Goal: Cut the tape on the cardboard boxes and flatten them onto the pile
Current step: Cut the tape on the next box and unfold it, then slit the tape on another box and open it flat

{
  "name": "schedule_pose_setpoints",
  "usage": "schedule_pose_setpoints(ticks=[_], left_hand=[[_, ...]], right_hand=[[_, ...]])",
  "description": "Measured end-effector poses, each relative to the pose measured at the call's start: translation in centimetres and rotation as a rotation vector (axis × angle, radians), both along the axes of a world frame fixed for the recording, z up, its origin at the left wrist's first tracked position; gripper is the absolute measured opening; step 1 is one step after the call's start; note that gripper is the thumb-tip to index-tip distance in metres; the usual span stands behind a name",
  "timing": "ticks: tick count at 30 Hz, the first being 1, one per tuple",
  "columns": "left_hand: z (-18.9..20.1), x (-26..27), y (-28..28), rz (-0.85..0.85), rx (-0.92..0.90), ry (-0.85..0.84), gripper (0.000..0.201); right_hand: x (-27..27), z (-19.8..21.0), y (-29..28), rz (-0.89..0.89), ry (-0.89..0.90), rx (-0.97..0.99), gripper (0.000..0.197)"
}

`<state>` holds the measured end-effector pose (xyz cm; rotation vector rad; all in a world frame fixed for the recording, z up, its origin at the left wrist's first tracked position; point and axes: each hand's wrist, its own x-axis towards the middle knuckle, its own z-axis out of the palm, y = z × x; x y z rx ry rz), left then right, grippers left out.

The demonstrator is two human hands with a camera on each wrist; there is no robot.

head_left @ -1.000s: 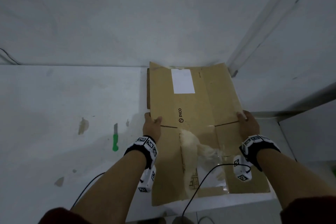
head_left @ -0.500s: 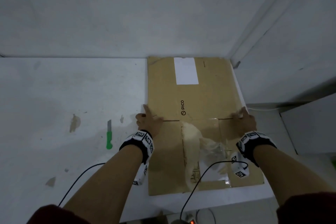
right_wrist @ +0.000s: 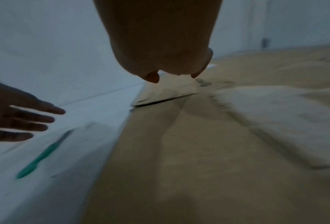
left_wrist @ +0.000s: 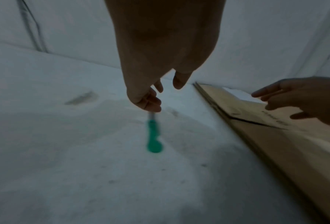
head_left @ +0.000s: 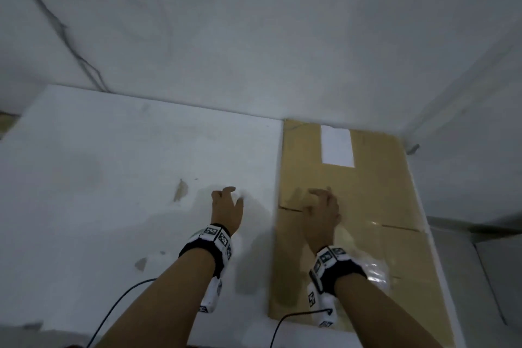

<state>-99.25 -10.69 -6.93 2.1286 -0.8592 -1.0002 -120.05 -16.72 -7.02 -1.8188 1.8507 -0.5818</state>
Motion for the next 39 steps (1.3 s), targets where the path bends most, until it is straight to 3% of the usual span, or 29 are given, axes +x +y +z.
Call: schedule_pose_setpoints(ticks=[6, 14, 15, 22, 33, 39], left_hand=[[1.3, 13.0, 9.7, 0.198, -0.006, -0.110, 0.031], [3.3, 27.9, 23.9, 0.400, 0.021, -0.159, 0.024], [3.8, 31.2, 27.2, 0.440, 0.027, -0.168, 0.024], [3.8, 40.7, 35.4, 0.537, 0.063, -0.215, 0.021], [2.7, 53.8, 37.6, 0.541, 0.044, -0.205, 0.023], [0.8, 63.6, 35.3, 0.458, 0.102, -0.180, 0.025]], right_hand=[[14.5, 0.7, 5.7, 0.333, -0.123, -0.020, 0.033], [31.2, 1.3, 15.3, 0.582, -0.179, 0.051, 0.030], [35.3, 1.5, 17.7, 0.626, -0.181, 0.054, 0.030], [47.0, 1.6, 24.5, 0.742, -0.224, 0.126, 0.031], [61.9, 1.1, 27.2, 0.846, -0.269, 0.198, 0.028], [70.9, -0.5, 25.6, 0.773, -0.327, 0.269, 0.027]])
